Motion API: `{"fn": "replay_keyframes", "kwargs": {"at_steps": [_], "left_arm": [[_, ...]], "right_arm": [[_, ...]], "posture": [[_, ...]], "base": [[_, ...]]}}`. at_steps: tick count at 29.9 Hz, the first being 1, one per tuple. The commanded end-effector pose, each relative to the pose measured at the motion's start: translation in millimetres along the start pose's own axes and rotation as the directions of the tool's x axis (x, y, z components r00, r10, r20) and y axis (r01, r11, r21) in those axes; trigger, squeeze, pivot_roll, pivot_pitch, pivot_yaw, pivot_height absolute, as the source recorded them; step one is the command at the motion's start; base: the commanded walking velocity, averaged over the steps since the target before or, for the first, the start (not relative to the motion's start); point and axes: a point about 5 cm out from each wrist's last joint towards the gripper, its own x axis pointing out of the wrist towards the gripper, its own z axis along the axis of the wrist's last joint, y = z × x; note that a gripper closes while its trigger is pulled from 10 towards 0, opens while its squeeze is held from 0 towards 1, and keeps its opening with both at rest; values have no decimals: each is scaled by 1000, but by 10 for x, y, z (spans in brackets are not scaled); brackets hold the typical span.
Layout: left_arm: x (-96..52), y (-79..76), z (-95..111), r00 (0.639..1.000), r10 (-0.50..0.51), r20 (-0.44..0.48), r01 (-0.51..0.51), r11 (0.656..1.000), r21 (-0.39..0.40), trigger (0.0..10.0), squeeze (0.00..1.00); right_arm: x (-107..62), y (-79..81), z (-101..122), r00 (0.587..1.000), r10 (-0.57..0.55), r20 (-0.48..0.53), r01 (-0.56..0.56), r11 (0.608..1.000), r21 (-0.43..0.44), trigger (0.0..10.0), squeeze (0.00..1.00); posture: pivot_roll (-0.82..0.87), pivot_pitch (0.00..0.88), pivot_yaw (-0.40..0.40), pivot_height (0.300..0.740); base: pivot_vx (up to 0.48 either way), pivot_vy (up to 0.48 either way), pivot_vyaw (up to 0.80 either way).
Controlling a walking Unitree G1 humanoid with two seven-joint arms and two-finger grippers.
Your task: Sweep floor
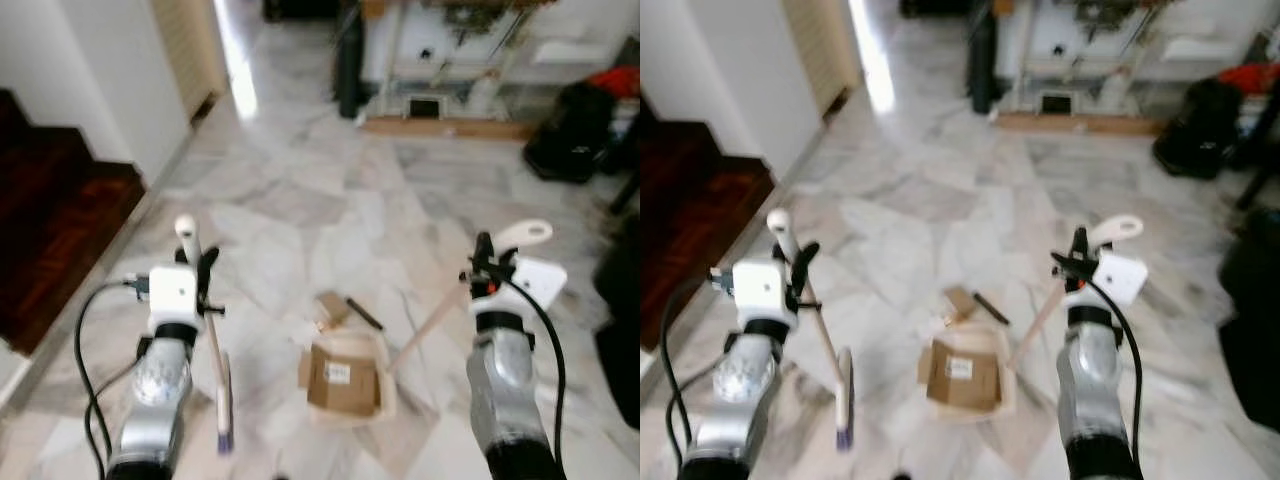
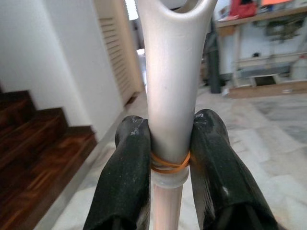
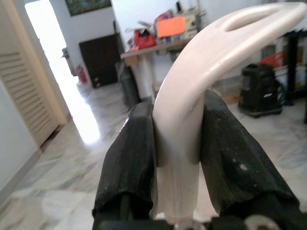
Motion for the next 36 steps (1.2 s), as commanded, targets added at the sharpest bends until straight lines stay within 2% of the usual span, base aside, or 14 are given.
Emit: {"fn": "replay_keyframes", "kwargs": {"at_steps": [1, 5, 10, 13, 21, 28, 36], "left_arm": [[70, 69, 73, 999, 13, 35, -13, 1000, 14, 10000, 0], [88, 85, 59, 999, 19, 35, -19, 1000, 16, 10000, 0], [72, 190, 67, 995, 94, 42, -95, 995, 14, 10000, 0], [79, 217, 85, 995, 93, 47, -94, 995, 18, 10000, 0], [56, 277, 33, 995, 93, 26, -94, 995, 19, 10000, 0], [41, 213, -13, 995, 95, 17, -95, 995, 3, 10000, 0], [-13, 260, -8, 991, 130, 15, -130, 991, 1, 10000, 0]], "right_arm": [[110, 116, 224, 996, 27, 90, -29, 999, 18, 10000, 0], [126, 144, 230, 996, 31, 86, -34, 999, 23, 10000, 0], [135, 329, 135, 994, 106, 38, -108, 993, 48, 10000, 0], [156, 366, 120, 993, 109, 35, -111, 992, 57, 10000, 0], [171, 311, 132, 997, 68, 45, -70, 996, 61, 10000, 0], [88, 300, 109, 996, 87, 30, -89, 995, 51, 10000, 0], [83, 335, 84, 996, 91, 19, -92, 994, 60, 10000, 0]], "posture": [[20, 0, -5, 740], [21, 0, -24, 740], [108, 0, -55, 740], [133, 0, -44, 740], [101, 0, -17, 740], [93, 0, -49, 740], [101, 0, -57, 740]], "base": [[0, 0, 794], [0, 0, 794], [0, 0, 794], [0, 0, 794], [0, 0, 794], [0, 0, 794], [0, 0, 794]]}}
